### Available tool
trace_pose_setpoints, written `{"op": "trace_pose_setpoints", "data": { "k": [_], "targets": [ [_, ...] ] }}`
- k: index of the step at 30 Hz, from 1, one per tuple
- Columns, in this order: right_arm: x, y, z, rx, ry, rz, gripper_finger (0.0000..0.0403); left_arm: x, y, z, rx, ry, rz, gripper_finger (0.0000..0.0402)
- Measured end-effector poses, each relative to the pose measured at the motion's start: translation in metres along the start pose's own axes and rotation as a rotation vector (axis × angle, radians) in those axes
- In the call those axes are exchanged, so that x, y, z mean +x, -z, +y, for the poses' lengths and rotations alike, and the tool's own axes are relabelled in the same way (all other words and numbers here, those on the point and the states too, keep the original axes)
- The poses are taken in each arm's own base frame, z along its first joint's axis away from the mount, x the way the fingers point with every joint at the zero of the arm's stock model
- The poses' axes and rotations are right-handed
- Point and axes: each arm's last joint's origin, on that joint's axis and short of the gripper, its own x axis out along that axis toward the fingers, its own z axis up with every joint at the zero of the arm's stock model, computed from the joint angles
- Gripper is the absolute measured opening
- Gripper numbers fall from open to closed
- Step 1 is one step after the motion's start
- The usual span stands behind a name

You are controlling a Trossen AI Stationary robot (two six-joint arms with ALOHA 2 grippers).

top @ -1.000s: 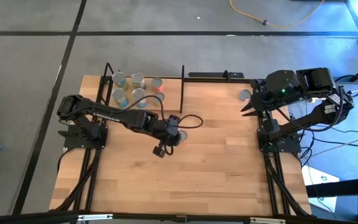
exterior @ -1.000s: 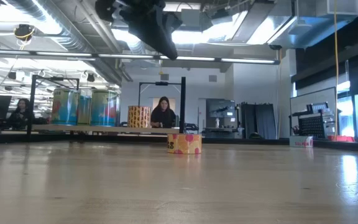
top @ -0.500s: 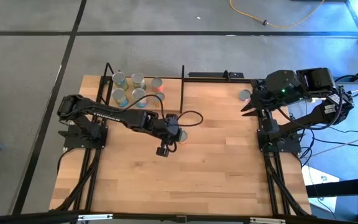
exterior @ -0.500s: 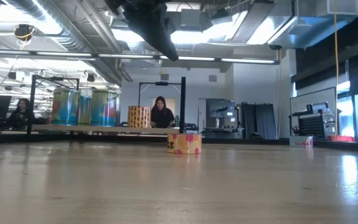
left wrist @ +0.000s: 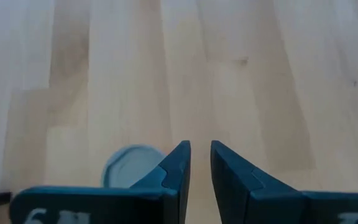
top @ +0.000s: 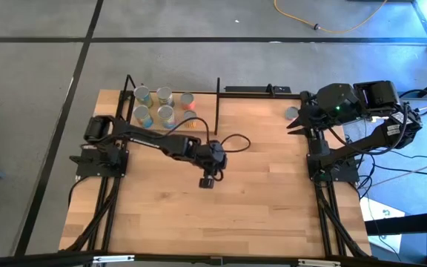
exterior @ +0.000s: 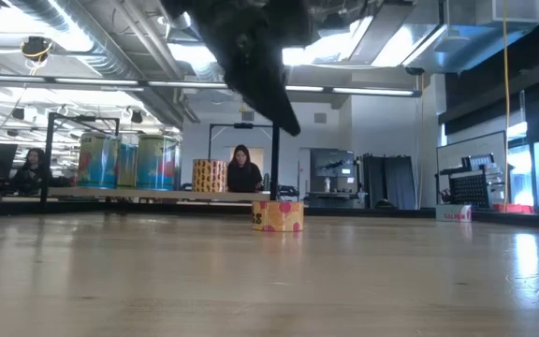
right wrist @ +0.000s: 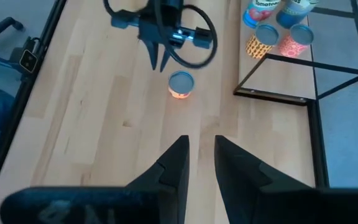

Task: Pick and place cans onto a shelf

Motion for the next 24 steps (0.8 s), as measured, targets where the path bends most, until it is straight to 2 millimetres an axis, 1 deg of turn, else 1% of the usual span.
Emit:
{"op": "trace_pose_setpoints", "data": {
  "k": [3,6,10,13,16,24],
  "targets": [
    [0.0,0.0,0.0,-0.023,0.0,0.0,0.0078,0.002,0.002,0.004,0.004,-0.024,0.007,0.0057],
    [0.0,0.0,0.0,-0.03,0.0,0.0,0.0078,0.006,0.012,0.005,0.018,-0.078,0.043,0.0057],
    [0.0,0.0,0.0,-0.032,0.0,0.0,0.0078,0.012,0.025,0.004,-0.025,-0.055,0.078,0.0057],
    [0.0,0.0,0.0,-0.031,0.0,-0.001,0.0078,0.017,0.035,0.003,-0.023,-0.045,0.095,0.0057],
    [0.0,0.0,0.0,-0.03,0.0,-0.001,0.0078,0.02,0.037,0.001,-0.021,-0.044,0.065,0.0057],
    [0.0,0.0,0.0,-0.031,0.0,-0.001,0.0078,0.027,0.051,0.001,0.033,-0.066,0.069,0.0057]
  ]
}}
